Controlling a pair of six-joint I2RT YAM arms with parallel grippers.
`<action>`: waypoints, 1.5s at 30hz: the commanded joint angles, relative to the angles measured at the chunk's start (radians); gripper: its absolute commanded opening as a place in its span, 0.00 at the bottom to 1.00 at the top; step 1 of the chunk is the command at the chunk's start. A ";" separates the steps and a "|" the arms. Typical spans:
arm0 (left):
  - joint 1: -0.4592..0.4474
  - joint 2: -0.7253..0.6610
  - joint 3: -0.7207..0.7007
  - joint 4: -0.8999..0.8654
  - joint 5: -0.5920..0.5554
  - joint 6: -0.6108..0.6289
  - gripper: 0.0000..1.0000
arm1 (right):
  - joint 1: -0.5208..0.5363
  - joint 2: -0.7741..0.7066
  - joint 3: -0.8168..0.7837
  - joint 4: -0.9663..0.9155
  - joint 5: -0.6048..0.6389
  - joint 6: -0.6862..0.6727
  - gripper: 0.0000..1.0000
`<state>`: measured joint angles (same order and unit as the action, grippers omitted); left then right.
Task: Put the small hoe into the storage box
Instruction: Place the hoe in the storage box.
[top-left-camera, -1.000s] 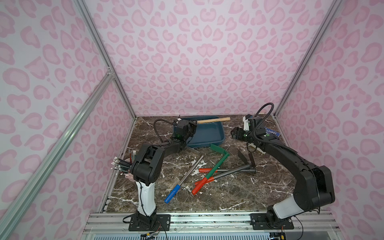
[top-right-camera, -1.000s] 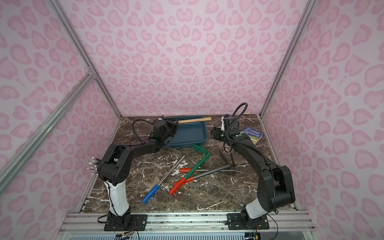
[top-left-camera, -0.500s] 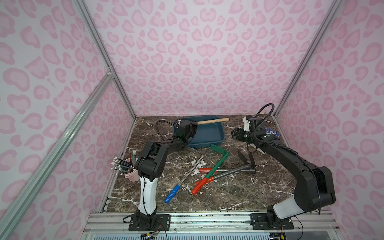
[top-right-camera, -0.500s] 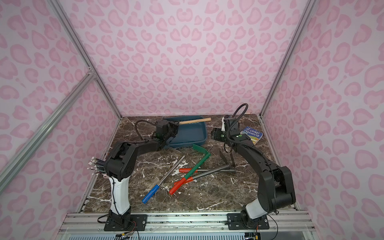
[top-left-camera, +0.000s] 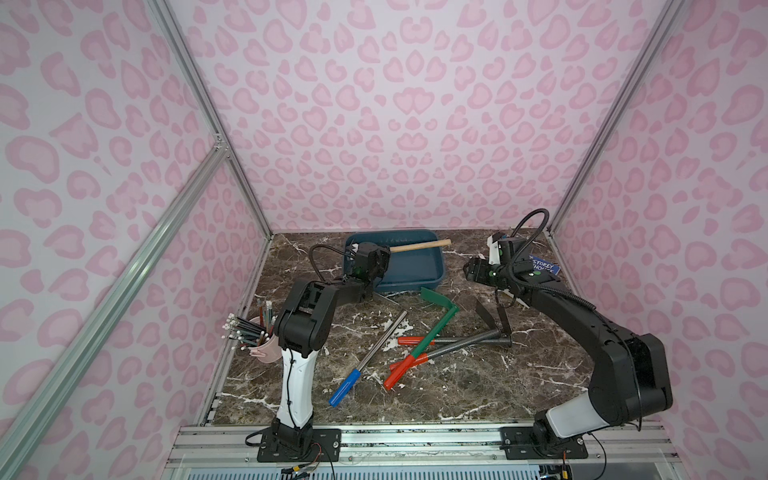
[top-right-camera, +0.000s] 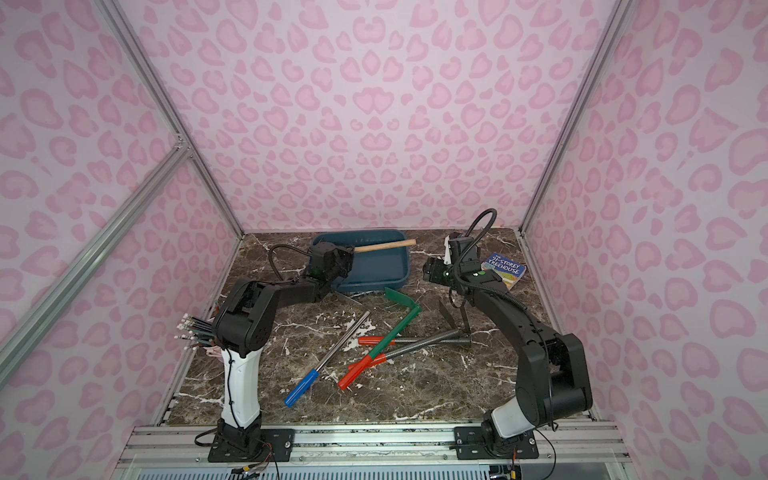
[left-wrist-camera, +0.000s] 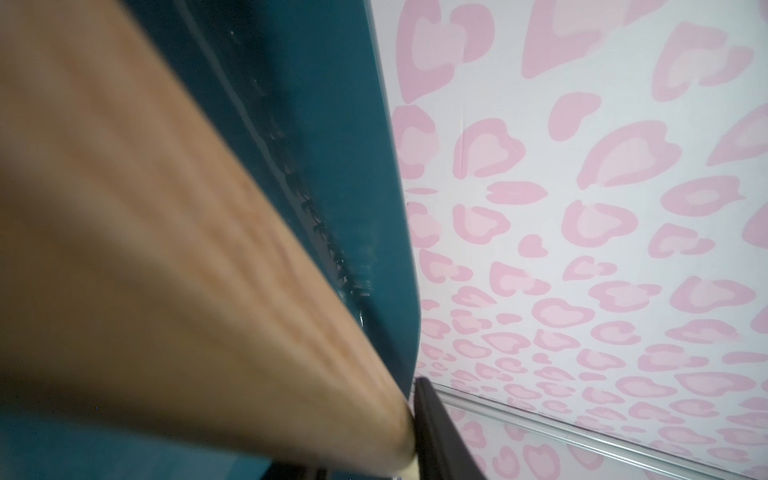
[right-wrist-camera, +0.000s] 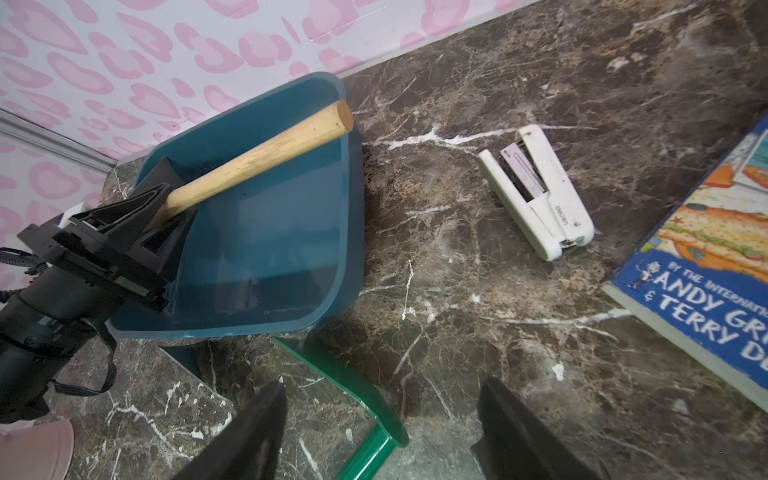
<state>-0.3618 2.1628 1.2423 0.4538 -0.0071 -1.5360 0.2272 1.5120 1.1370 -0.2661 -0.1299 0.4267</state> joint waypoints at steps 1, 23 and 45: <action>0.002 0.000 0.001 0.072 -0.020 0.013 0.04 | -0.001 -0.007 0.000 0.021 -0.010 -0.009 0.78; 0.006 0.026 -0.012 0.047 0.012 -0.005 0.45 | -0.001 -0.014 -0.015 0.027 -0.027 -0.006 0.78; 0.016 -0.054 -0.030 -0.021 0.021 0.091 0.73 | 0.012 -0.017 -0.006 0.022 -0.036 -0.027 0.78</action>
<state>-0.3492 2.1323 1.2121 0.4351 0.0048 -1.4914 0.2340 1.4986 1.1179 -0.2638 -0.1596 0.4183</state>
